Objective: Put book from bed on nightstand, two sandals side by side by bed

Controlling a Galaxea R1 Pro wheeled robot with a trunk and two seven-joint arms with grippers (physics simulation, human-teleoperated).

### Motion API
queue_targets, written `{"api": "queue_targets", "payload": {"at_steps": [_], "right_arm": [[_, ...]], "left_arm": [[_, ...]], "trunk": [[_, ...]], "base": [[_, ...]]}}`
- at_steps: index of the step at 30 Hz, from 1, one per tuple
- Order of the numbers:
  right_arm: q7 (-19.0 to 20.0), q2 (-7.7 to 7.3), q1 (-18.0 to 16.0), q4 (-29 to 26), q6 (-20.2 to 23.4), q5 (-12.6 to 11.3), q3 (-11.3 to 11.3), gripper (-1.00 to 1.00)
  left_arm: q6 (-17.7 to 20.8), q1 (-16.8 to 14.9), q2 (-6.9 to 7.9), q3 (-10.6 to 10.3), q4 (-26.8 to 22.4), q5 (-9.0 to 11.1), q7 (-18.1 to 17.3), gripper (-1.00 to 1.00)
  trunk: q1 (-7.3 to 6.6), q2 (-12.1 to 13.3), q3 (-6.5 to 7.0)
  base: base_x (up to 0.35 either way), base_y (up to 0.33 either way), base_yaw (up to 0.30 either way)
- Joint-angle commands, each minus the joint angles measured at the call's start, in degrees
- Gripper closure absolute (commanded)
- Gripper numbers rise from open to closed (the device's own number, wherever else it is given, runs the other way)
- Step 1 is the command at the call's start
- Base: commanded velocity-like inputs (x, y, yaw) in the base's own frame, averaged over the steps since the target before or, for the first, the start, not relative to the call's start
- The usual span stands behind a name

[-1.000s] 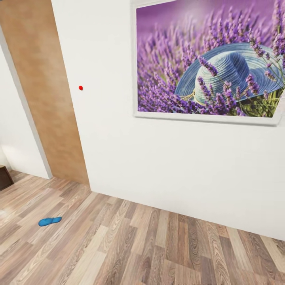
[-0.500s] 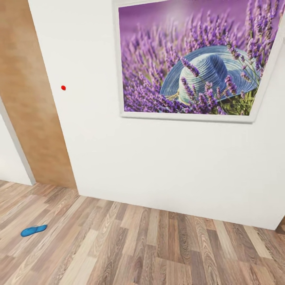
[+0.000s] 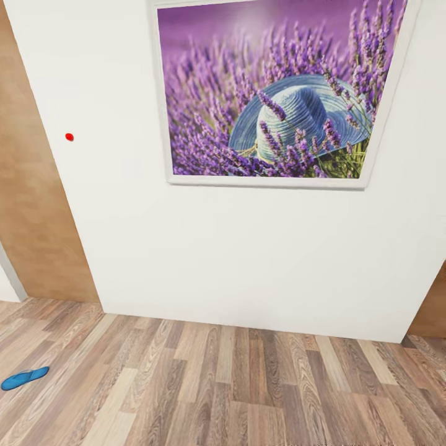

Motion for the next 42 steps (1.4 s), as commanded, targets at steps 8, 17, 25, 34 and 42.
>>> {"api": "queue_targets", "payload": {"at_steps": [8, 17, 25, 34, 42], "right_arm": [[-0.05, 0.01, -0.01, -0.01, -0.13, -0.02, -0.06, -1.0], [-0.03, 0.01, -0.01, 0.05, -0.13, 0.0, -0.05, -1.0], [-0.03, 0.04, -0.01, 0.05, -0.13, 0.0, -0.05, -1.0], [-0.04, 0.02, -0.01, 0.05, -0.13, 0.01, -0.05, -1.0], [-0.02, 0.05, -0.01, 0.05, -0.13, 0.02, -0.05, -1.0]], "left_arm": [[-0.16, -0.02, -0.01, 0.03, 0.01, 0.0, -0.01, -1.0], [-0.16, -0.02, -0.01, 0.03, 0.01, 0.0, -0.01, -1.0], [-0.16, -0.02, 0.03, 0.11, 0.01, 0.0, -0.01, -1.0], [-0.16, -0.02, 0.06, 0.12, 0.01, 0.0, -0.01, -1.0], [-0.16, -0.02, 0.03, 0.12, 0.01, 0.0, -0.01, -1.0]], "trunk": [[0.0, -0.03, -0.05], [0.0, -0.03, -0.05], [0.0, -0.03, -0.05], [0.0, -0.03, -0.05], [0.0, -0.03, -0.05]], "base": [[0.0, 0.0, -0.166], [0.028, 0.0, -0.018], [0.256, 0.0, -0.001], [0.314, 0.0, 0.0], [0.137, 0.0, 0.0]]}}
